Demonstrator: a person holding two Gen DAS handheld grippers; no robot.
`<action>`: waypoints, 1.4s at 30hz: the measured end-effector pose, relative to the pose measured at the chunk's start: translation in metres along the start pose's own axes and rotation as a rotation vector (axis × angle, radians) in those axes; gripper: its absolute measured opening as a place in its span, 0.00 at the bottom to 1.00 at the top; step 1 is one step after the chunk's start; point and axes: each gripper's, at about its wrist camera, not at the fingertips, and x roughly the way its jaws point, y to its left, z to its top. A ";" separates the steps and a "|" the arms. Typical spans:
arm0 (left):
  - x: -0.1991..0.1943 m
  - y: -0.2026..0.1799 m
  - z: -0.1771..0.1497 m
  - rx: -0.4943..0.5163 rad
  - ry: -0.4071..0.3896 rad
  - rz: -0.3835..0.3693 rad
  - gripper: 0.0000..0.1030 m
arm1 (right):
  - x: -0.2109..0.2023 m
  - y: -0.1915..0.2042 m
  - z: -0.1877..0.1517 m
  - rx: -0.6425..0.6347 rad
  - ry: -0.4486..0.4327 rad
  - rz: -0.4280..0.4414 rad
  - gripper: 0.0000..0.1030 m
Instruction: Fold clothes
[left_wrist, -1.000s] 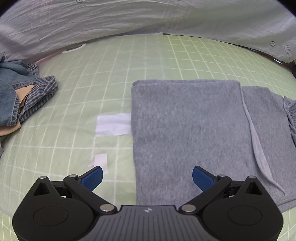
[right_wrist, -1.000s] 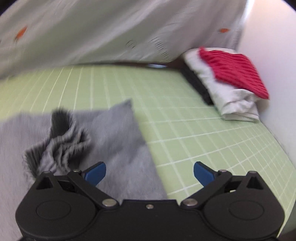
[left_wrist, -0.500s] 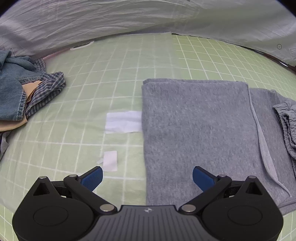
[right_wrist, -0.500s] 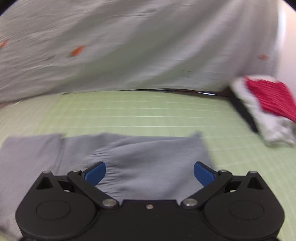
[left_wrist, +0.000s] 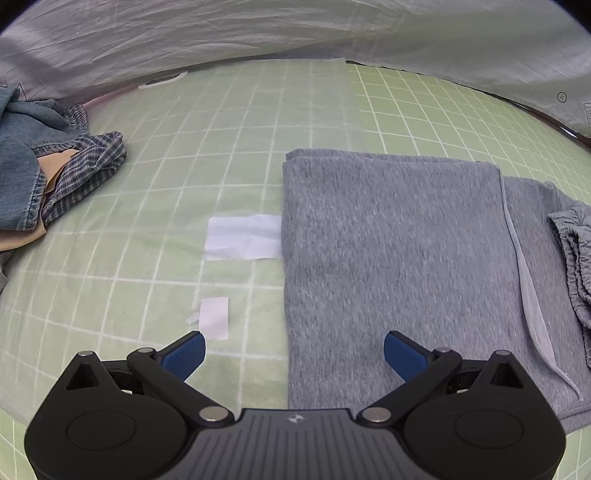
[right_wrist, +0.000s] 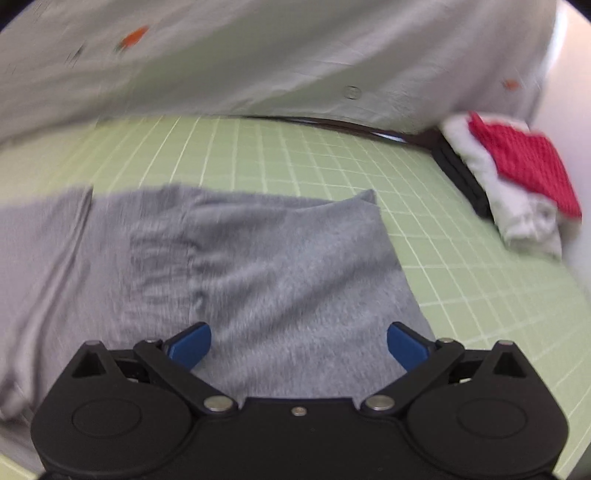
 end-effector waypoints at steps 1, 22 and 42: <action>0.001 -0.001 0.001 0.001 -0.006 -0.003 0.95 | -0.001 -0.002 0.000 0.026 0.003 0.004 1.00; -0.034 -0.029 0.026 -0.050 -0.107 -0.171 0.08 | -0.001 -0.068 -0.009 0.160 0.058 -0.082 1.00; -0.031 -0.354 0.003 0.224 0.027 -0.478 0.21 | 0.043 -0.226 -0.019 0.078 0.103 0.073 1.00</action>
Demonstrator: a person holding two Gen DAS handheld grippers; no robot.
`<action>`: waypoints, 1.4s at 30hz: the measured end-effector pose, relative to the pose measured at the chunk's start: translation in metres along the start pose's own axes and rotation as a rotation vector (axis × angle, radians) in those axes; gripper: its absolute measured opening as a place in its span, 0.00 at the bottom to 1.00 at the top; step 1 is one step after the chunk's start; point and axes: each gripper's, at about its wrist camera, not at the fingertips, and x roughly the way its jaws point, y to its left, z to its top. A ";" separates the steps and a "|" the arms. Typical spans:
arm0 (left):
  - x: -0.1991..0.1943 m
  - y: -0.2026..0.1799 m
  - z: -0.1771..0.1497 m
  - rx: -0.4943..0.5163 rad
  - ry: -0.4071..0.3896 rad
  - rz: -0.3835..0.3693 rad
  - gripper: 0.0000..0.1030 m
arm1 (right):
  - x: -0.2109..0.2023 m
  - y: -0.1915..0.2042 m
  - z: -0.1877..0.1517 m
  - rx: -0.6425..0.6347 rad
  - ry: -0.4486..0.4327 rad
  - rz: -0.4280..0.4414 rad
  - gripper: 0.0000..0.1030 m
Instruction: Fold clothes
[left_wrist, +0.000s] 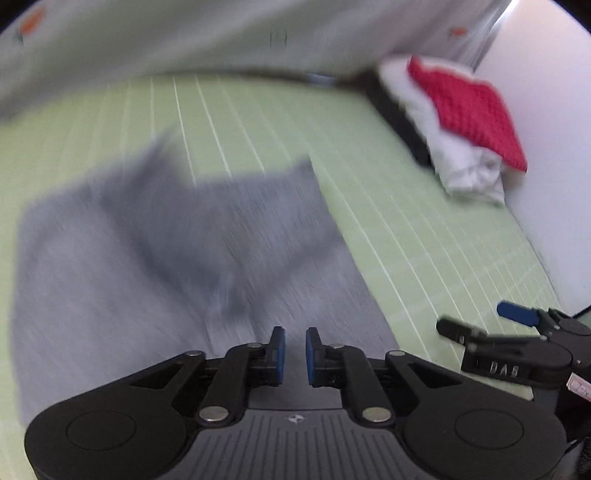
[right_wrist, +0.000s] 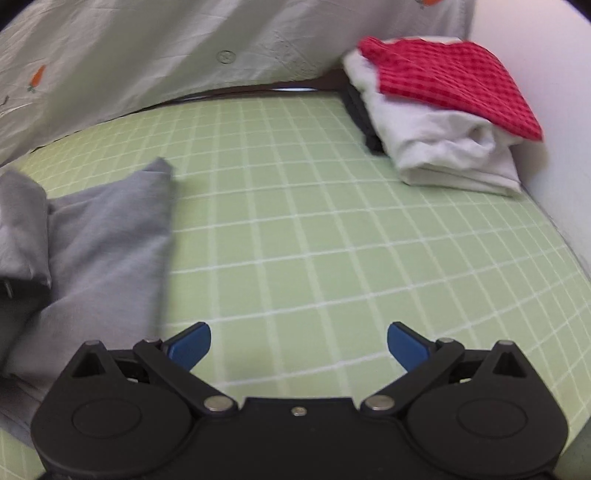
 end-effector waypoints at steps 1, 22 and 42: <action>-0.008 -0.002 -0.003 -0.013 -0.025 -0.001 0.32 | 0.000 -0.006 -0.001 0.008 0.005 0.006 1.00; -0.088 0.136 -0.061 -0.436 -0.082 0.345 0.66 | 0.061 0.050 0.025 0.639 0.248 0.886 0.74; -0.090 0.172 -0.058 -0.436 -0.060 0.286 0.66 | 0.037 0.130 0.060 0.330 0.163 0.802 0.05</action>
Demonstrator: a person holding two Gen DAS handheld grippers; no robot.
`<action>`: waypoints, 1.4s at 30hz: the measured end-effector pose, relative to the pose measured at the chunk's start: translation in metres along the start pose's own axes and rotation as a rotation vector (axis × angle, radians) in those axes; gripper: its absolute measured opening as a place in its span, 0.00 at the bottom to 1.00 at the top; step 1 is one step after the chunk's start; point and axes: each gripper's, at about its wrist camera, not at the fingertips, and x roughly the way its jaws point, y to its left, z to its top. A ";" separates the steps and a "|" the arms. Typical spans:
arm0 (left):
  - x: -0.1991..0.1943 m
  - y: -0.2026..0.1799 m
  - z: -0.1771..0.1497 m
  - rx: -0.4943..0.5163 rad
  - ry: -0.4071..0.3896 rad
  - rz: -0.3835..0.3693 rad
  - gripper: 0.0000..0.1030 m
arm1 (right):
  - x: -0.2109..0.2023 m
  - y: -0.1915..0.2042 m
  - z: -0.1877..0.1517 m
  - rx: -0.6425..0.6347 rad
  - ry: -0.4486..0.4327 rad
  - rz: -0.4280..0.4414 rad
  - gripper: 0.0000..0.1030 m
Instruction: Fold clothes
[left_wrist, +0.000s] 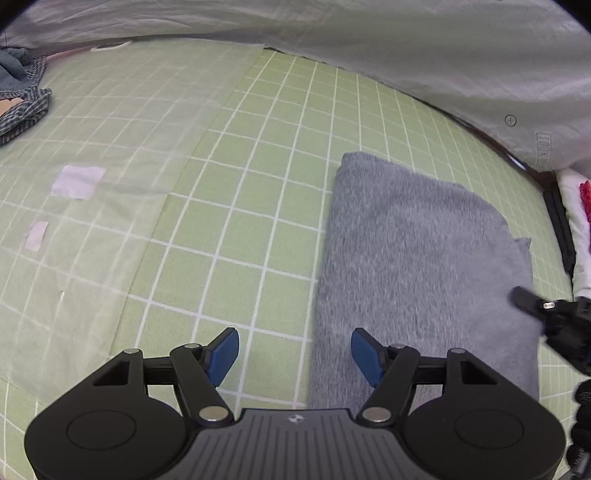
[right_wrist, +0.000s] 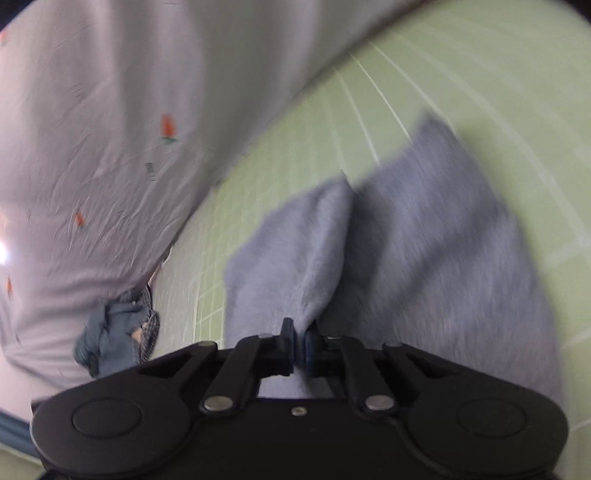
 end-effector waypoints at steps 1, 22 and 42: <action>0.000 -0.002 0.001 0.008 -0.004 -0.008 0.66 | -0.010 0.005 0.005 -0.022 -0.028 0.006 0.05; 0.026 -0.052 0.008 0.185 0.039 -0.125 0.70 | -0.029 -0.020 0.018 -0.100 -0.039 -0.306 0.65; 0.029 -0.062 0.003 0.209 0.053 -0.127 0.74 | -0.074 -0.044 -0.001 -0.001 -0.029 -0.332 0.49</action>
